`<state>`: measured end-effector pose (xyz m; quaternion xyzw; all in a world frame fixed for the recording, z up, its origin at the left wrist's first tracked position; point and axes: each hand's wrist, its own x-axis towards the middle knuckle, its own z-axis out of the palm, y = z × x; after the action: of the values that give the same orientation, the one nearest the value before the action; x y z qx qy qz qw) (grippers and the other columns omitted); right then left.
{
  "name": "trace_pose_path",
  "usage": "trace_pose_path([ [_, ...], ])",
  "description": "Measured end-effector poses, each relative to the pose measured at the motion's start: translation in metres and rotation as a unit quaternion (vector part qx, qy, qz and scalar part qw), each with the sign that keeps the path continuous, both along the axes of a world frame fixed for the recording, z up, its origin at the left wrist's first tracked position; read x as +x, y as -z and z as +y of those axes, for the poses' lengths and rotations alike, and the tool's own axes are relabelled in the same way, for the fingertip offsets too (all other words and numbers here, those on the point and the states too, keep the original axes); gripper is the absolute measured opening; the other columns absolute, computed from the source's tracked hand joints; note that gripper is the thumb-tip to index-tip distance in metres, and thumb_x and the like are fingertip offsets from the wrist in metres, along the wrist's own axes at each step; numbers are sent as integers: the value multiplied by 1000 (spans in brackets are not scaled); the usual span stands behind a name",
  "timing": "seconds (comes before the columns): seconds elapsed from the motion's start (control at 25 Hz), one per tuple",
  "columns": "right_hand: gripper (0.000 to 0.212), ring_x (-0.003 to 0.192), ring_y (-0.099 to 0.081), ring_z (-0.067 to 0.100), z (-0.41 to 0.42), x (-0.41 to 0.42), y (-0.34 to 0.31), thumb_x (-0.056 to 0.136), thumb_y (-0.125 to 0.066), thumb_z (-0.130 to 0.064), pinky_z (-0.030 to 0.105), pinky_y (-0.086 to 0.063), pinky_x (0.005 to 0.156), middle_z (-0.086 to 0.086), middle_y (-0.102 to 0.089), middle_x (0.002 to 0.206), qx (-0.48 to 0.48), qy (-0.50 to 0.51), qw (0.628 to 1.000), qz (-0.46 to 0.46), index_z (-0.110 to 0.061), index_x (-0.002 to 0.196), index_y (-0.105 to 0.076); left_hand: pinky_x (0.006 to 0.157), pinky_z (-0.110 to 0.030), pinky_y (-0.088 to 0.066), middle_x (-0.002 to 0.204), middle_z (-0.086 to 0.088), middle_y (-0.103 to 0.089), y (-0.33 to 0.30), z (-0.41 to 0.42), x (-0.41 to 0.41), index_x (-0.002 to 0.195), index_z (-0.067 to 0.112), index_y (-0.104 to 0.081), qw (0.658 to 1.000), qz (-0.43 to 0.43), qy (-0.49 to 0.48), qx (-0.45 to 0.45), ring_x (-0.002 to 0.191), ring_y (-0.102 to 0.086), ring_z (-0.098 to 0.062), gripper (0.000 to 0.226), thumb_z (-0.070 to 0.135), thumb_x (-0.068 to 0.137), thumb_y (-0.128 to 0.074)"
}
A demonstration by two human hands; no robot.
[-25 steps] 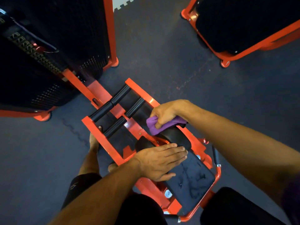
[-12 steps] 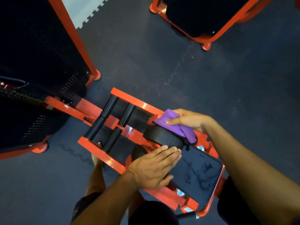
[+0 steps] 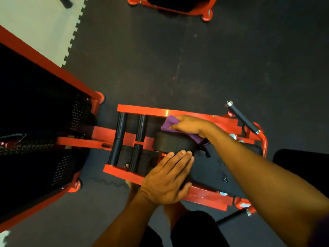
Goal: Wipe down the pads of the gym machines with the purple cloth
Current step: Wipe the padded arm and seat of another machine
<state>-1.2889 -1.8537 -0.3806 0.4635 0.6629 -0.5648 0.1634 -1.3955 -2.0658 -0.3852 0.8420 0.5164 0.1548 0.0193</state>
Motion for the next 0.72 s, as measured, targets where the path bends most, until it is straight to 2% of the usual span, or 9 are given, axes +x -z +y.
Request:
trace_pose_path([
  [0.08,18,92,-60,13,-7,16,-24,98,-63,-25,26,-48,80,-3,-69,106,33,31,998,32,-21,115,-68,121,-46,-36,158,-12,-46,0,-1,0,150,6,-51,1000,5,3,-4,150,-40,-27,68,44,94,-56],
  [0.2,24,97,-62,17,-17,26,-21,99,-62,-33,31,-47,86,-4,-68,110,70,49,995,48,-22,119,-66,119,-46,-38,157,-11,-48,-1,-1,0,150,6,-52,1000,8,1,-9,149,-41,-27,68,43,93,-58],
  [0.28,12,102,-63,18,-18,27,16,100,-62,-31,27,-49,87,-6,-69,109,23,82,995,54,-28,109,-68,119,-46,-37,158,-11,-47,-1,1,0,149,6,-52,1000,17,-3,-9,149,-41,-27,67,43,94,-57],
  [0.32,8,101,-63,17,-22,30,35,100,-61,-27,19,-49,83,-7,-69,104,0,117,992,57,-26,102,-69,120,-47,-37,158,-11,-46,-1,1,0,149,6,-53,1000,21,-4,-11,149,-41,-27,66,43,95,-56],
  [0.4,12,96,-59,12,-37,39,61,99,-62,-19,8,-45,67,-6,-68,98,-51,244,965,75,-14,103,-71,122,-48,-34,159,-12,-46,-2,-1,1,149,7,-52,1000,26,-1,-17,149,-41,-27,66,44,95,-56],
  [0.44,16,94,-59,9,-48,43,68,98,-64,-20,7,-45,68,-5,-70,100,-58,306,945,95,-11,109,-72,123,-48,-31,159,-11,-46,-1,-1,0,150,7,-52,999,28,-1,-22,149,-41,-28,67,45,95,-56],
  [0.52,19,93,-63,4,-73,47,59,98,-65,-23,12,-48,79,-6,-73,106,-56,397,905,143,-14,113,-72,125,-48,-26,159,-10,-45,1,-1,0,151,8,-51,999,35,-8,-32,150,-39,-28,68,46,96,-55],
  [0.64,13,91,-68,7,-113,68,28,102,-59,-16,21,-54,86,-11,-73,98,-60,502,849,155,-25,104,-69,126,-48,-24,161,-10,-42,-2,-2,-1,151,7,-51,998,42,-3,-40,151,-37,-28,65,46,99,-49],
  [0.72,11,94,-70,14,-143,90,13,101,-61,-18,25,-54,90,-6,-73,97,-45,524,841,123,-26,101,-68,126,-48,-23,163,-9,-40,-5,0,-2,151,7,-51,997,53,7,-48,152,-35,-27,62,45,102,-47],
])
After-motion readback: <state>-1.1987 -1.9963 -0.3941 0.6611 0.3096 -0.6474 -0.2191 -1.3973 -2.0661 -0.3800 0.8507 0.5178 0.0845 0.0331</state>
